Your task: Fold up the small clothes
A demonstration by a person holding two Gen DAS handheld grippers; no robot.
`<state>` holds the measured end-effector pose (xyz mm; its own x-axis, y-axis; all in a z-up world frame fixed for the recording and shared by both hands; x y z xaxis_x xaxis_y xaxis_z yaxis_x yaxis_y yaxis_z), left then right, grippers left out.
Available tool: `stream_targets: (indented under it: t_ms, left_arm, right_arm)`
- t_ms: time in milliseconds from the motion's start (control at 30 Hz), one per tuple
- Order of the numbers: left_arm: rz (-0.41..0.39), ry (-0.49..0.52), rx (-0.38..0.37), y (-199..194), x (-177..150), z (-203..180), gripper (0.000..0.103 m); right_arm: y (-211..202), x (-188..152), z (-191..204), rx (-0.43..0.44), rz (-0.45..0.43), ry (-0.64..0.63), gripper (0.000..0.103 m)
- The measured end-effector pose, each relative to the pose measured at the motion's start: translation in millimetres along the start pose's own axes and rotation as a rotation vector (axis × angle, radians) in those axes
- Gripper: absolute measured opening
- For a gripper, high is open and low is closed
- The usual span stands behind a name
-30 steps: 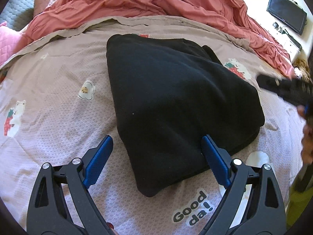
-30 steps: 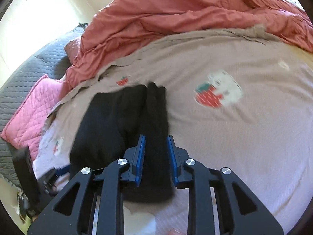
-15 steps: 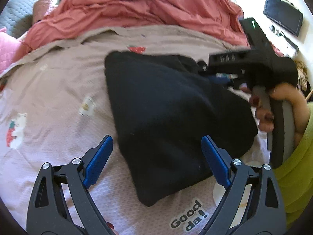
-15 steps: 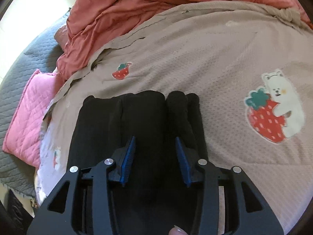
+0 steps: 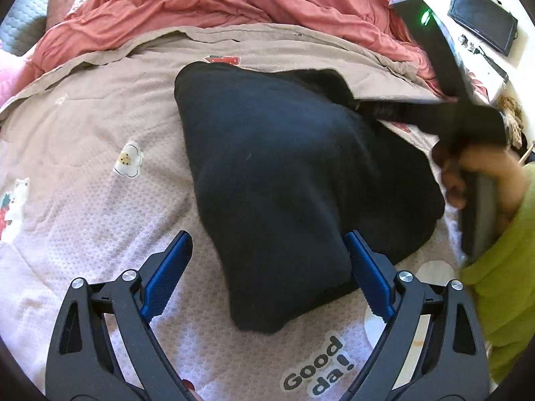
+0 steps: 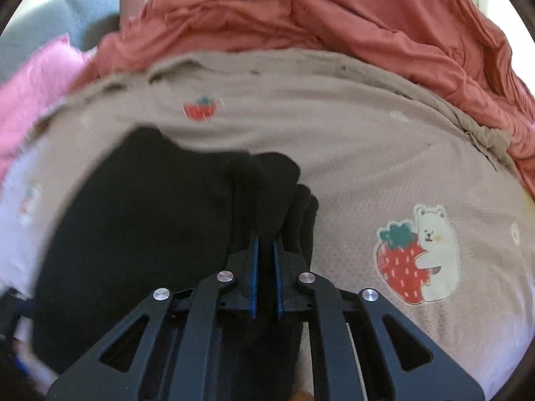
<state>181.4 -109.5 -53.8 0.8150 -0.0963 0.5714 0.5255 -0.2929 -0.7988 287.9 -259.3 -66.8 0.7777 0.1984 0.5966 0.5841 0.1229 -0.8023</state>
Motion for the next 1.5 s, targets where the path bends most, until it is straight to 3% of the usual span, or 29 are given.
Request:
stream_targets:
  t_ms: [67, 200, 333, 433, 533, 633, 800, 1333, 1500]
  left_arm:
    - [-0.014, -0.001, 0.000, -8, 0, 1, 0.084]
    - [-0.084, -0.030, -0.009, -33, 10, 12, 0.085]
    - [-0.123, -0.066, 0.044, -40, 34, 23, 0.084]
    - [-0.128, -0.052, 0.077, -33, 48, 21, 0.084]
    - [-0.070, -0.039, 0.114, -13, 50, 20, 0.084]
    - [-0.050, -0.039, 0.098, -6, 41, 19, 0.084]
    - [-0.048, -0.034, 0.081, -5, 35, 17, 0.085]
    - [-0.033, -0.040, 0.072, -11, 30, 21, 0.085]
    - [-0.037, -0.041, 0.080, -17, 28, 22, 0.085]
  right_arm:
    - [0, -4, -2, -0.010, -0.022, 0.003, 0.010]
    - [-38, -5, -19, 0.033, -0.101, 0.092, 0.018]
    - [-84, -20, -27, 0.176, -0.176, 0.170, 0.019]
    - [-99, -35, -11, 0.249, -0.169, 0.116, 0.019]
    - [-93, -50, 7, 0.280, -0.114, 0.069, 0.018]
    - [-77, -63, 12, 0.175, -0.064, 0.033, 0.013]
    - [-71, -79, 12, 0.115, -0.050, 0.009, 0.013]
    - [-77, -90, 10, 0.118, -0.048, 0.098, 0.021]
    - [-84, -91, 13, 0.119, -0.049, 0.096, 0.033]
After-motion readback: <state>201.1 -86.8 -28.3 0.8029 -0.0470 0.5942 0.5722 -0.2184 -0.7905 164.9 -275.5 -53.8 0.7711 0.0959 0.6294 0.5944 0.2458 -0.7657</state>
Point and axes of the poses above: each gripper's, at about its wrist camera, not at the fingertips, and y roughly the way its jaws point, z to its left, x to its top, the point moved 2 cm from there along y, roughly the way its jaws point, and after that the axes turned 4 degrees about -y, right-handed, at the moved point
